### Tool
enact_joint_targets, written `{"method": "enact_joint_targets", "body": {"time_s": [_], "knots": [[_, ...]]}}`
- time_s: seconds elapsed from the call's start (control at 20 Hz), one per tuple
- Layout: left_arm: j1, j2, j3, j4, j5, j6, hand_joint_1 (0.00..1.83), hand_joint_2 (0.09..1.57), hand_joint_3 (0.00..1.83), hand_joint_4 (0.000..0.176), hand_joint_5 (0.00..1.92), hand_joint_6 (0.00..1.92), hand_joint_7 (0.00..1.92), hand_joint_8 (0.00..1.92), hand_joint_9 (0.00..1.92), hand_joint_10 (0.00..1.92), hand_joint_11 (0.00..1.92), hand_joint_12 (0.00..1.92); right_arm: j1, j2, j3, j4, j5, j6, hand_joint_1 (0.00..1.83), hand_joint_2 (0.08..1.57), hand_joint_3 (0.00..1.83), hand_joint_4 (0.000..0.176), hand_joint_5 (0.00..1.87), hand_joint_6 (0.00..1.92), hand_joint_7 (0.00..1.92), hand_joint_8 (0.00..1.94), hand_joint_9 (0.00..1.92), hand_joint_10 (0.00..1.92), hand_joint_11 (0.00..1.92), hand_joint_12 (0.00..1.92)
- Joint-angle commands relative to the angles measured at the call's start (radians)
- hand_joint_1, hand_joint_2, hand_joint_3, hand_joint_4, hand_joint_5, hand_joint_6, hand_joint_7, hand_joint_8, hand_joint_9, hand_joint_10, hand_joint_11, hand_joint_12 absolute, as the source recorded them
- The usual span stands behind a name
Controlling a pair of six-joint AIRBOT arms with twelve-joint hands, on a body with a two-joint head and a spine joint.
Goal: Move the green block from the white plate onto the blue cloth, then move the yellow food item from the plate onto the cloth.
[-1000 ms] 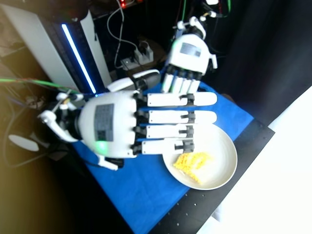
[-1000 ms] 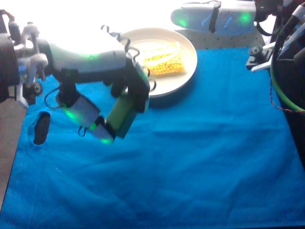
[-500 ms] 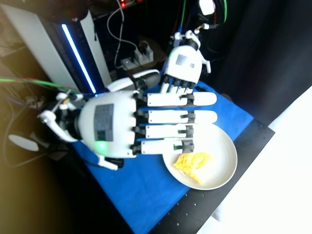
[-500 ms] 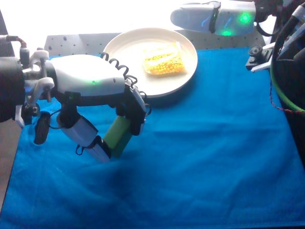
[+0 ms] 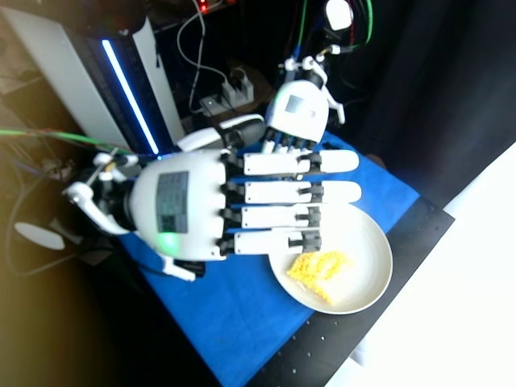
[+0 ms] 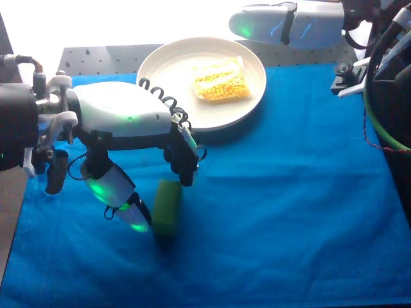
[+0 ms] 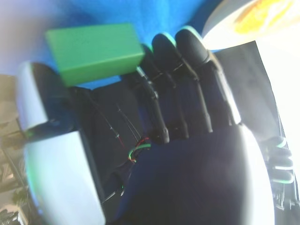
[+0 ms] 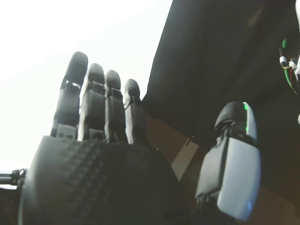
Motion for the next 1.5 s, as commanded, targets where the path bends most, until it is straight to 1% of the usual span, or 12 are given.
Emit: {"method": "enact_joint_targets", "body": {"time_s": [0.0,0.25,0.35,0.4,0.55,0.65,0.8,0.85,1.05,1.2,1.3,1.45], "knots": [[-0.008,-0.005,0.004,-0.039,-0.049,-0.017,1.04,0.71,0.0,0.0,0.78,0.52,0.63,0.95,0.53,1.11,0.43,1.43,0.01,0.001,0.003,0.017,0.122,0.005,0.46,0.84,0.01,0.018,0.24,0.0,0.25,0.01,0.25,0.0,0.09,0.82],[-0.02,-0.004,0.003,-0.051,-0.057,-0.018,0.92,0.72,0.0,0.0,0.58,0.56,0.56,0.9,0.52,1.03,0.37,1.41,0.01,0.001,0.003,0.017,0.122,0.005,0.46,0.84,0.0,0.058,0.24,0.0,0.25,0.0,0.28,0.01,0.16,0.86],[-0.032,0.0,0.005,-0.051,-0.058,-0.018,0.86,0.74,0.01,0.0,0.57,0.53,0.57,0.85,0.52,0.99,0.38,1.37,0.01,0.003,0.005,0.016,0.121,0.005,0.46,0.84,0.0,0.052,0.23,0.0,0.25,0.0,0.27,0.0,0.14,0.84],[-0.047,0.005,0.008,-0.051,-0.058,-0.018,0.66,0.85,0.01,0.0,0.59,0.44,0.61,0.68,0.56,0.85,0.45,1.27,0.01,0.002,0.009,0.016,0.121,0.005,0.5,0.85,0.0,0.036,0.23,0.0,0.23,0.0,0.24,0.0,0.11,0.82],[-0.084,0.016,0.022,-0.072,-0.056,-0.015,0.72,0.79,0.0,0.0,0.63,0.31,0.76,0.38,0.7,0.54,0.46,1.16,0.011,-0.003,0.023,0.016,0.094,0.005,0.57,0.87,0.0,0.035,0.23,0.0,0.24,0.0,0.25,0.0,0.11,0.74],[-0.088,0.023,0.03,-0.135,-0.065,0.025,0.6,0.9,0.0,0.0,0.63,0.19,0.8,0.2,0.71,0.53,0.41,1.26,0.011,-0.016,0.045,0.013,0.046,0.005,0.68,0.85,0.0,0.026,0.25,0.0,0.21,0.0,0.22,0.0,0.01,0.89],[-0.088,0.029,0.036,-0.242,-0.067,0.122,0.69,0.91,0.0,0.0,0.67,0.2,0.83,0.2,0.71,0.57,0.4,1.28,0.018,-0.031,0.078,0.0,0.015,0.005,0.69,0.84,0.0,0.025,0.27,0.01,0.18,0.0,0.17,0.0,0.0,0.91],[-0.09,0.033,0.042,-0.265,-0.066,0.138,0.71,0.93,0.0,0.0,0.65,0.19,0.81,0.15,0.7,0.49,0.4,1.2,0.018,-0.051,0.115,-0.017,0.005,0.005,0.69,0.87,0.0,0.042,0.26,0.0,0.22,0.0,0.23,0.01,0.0,1.01],[-0.123,0.042,0.067,-0.364,-0.006,0.248,0.75,0.9,0.0,0.0,0.53,0.02,0.72,0.01,0.69,0.17,0.34,1.14,0.065,-0.086,0.187,-0.102,-0.098,0.005,0.67,0.84,0.0,0.041,0.27,0.01,0.21,0.0,0.25,0.01,0.02,1.0],[-0.124,0.055,0.08,-0.516,0.032,0.386,0.79,0.87,0.0,0.0,0.34,0.0,0.49,0.0,0.55,0.01,0.15,1.02,0.082,-0.117,0.251,-0.175,-0.127,0.005,0.58,0.86,0.0,0.0,0.18,0.0,0.25,0.0,0.29,0.0,0.06,0.86],[-0.123,0.055,0.101,-0.623,0.041,0.461,0.77,0.85,0.0,0.0,0.33,0.0,0.45,0.0,0.51,0.0,0.14,1.02,0.111,-0.121,0.27,-0.227,-0.178,0.005,0.66,0.9,0.0,0.0,0.18,0.0,0.04,0.0,0.1,0.0,0.0,0.9],[-0.126,0.053,0.117,-0.746,0.036,0.553,0.68,0.8,0.0,0.0,0.33,0.0,0.46,0.0,0.53,0.01,0.15,1.05,0.12,-0.144,0.298,-0.265,-0.218,0.005,0.65,0.9,0.0,0.0,0.17,0.0,0.34,0.01,0.43,0.04,0.1,1.16]]}}
